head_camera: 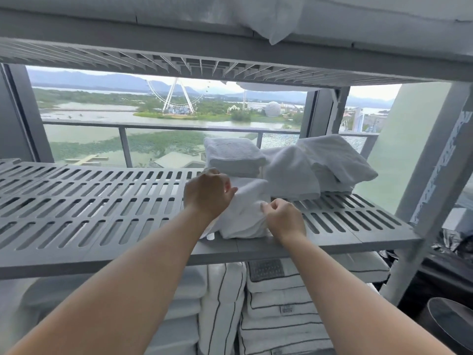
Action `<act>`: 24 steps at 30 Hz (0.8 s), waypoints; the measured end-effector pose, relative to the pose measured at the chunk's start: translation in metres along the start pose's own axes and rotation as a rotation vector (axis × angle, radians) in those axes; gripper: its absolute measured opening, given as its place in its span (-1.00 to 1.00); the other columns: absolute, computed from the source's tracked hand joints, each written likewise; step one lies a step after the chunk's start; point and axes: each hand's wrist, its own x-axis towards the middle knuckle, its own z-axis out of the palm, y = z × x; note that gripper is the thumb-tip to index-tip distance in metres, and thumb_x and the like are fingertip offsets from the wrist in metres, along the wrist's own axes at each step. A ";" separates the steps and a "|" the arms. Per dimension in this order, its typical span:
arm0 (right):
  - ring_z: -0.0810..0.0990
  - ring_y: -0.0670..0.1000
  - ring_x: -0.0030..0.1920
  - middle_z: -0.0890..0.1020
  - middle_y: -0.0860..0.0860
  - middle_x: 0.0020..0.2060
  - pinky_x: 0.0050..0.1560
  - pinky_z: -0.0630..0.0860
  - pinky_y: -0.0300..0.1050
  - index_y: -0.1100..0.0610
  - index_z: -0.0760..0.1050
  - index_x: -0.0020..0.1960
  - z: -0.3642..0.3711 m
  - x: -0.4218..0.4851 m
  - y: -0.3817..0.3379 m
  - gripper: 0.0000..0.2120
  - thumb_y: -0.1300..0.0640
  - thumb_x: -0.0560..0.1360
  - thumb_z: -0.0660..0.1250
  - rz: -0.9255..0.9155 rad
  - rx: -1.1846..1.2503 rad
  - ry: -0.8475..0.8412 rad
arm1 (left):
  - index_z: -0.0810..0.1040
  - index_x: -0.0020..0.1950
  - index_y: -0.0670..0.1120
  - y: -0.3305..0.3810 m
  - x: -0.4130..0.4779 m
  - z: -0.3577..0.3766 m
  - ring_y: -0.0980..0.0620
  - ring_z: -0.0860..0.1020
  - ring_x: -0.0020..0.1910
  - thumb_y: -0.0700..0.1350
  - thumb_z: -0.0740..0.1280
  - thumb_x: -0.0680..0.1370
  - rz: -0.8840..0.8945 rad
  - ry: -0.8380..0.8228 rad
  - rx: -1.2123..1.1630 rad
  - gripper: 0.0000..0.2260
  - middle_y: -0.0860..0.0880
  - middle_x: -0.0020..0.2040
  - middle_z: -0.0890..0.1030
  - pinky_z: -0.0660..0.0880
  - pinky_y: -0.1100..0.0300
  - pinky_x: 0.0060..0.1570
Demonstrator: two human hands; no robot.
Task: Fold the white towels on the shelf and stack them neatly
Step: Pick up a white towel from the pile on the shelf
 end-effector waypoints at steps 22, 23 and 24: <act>0.50 0.12 0.16 0.55 0.11 0.13 0.11 0.52 0.00 0.11 0.46 0.27 -0.058 0.157 0.106 -0.68 0.17 0.52 0.30 -0.309 -0.232 0.085 | 0.59 0.26 0.01 0.122 0.110 0.108 -0.12 0.52 0.22 0.20 0.38 0.53 0.103 -0.213 0.321 -0.60 -0.07 0.25 0.52 0.54 -0.01 0.10; 0.48 0.14 0.20 0.53 0.13 0.16 0.15 0.50 0.01 0.10 0.43 0.31 -0.059 0.165 0.110 -0.64 0.15 0.52 0.31 -0.318 -0.256 0.119 | 0.56 0.29 0.01 0.126 0.113 0.118 -0.12 0.52 0.22 0.21 0.39 0.52 0.118 -0.196 0.323 -0.57 -0.07 0.25 0.51 0.54 -0.01 0.08; 0.46 0.16 0.23 0.51 0.14 0.19 0.17 0.50 0.03 0.09 0.40 0.33 -0.059 0.173 0.114 -0.61 0.13 0.52 0.31 -0.322 -0.280 0.150 | 0.54 0.31 0.01 0.130 0.117 0.125 -0.12 0.51 0.23 0.21 0.40 0.51 0.127 -0.184 0.317 -0.54 -0.08 0.25 0.51 0.53 -0.02 0.08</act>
